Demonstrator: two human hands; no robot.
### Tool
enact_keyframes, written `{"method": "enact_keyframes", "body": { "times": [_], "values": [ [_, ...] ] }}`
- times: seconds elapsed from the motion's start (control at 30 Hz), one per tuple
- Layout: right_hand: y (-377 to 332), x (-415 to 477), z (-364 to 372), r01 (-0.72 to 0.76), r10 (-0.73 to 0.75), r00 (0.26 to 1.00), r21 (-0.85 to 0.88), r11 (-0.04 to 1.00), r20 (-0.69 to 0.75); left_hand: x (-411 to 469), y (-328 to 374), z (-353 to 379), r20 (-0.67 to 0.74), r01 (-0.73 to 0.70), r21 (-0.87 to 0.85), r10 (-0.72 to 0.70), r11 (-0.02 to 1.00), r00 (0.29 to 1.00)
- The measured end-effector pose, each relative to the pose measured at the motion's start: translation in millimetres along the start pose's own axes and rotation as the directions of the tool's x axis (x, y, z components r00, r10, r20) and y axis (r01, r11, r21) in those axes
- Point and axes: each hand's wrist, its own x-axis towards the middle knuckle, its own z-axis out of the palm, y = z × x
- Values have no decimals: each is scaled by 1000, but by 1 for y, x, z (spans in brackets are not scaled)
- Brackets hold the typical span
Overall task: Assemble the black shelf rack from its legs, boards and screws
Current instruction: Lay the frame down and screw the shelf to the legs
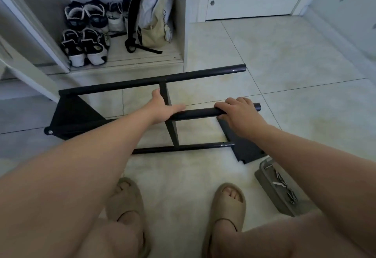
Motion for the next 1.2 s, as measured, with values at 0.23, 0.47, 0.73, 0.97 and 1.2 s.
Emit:
{"method": "enact_keyframes", "body": {
  "times": [0.23,0.47,0.73,0.97,1.2],
  "values": [
    [14,22,14,0,-1,997,6,1000,78,29,1,-2,-7,22,181,-21,983,1000],
    [13,42,24,-4,0,989,31,1000,147,46,-11,-4,-17,46,163,-43,986,999],
    [-7,50,30,-2,-10,969,48,999,246,38,-34,-9,-12,93,151,-92,984,996],
    [-8,40,28,-9,-5,960,46,999,281,30,-36,-7,25,79,174,-84,982,996],
    [-8,41,24,-14,1,937,35,999,350,24,-38,-5,48,91,177,-101,980,994]
  ]
}}
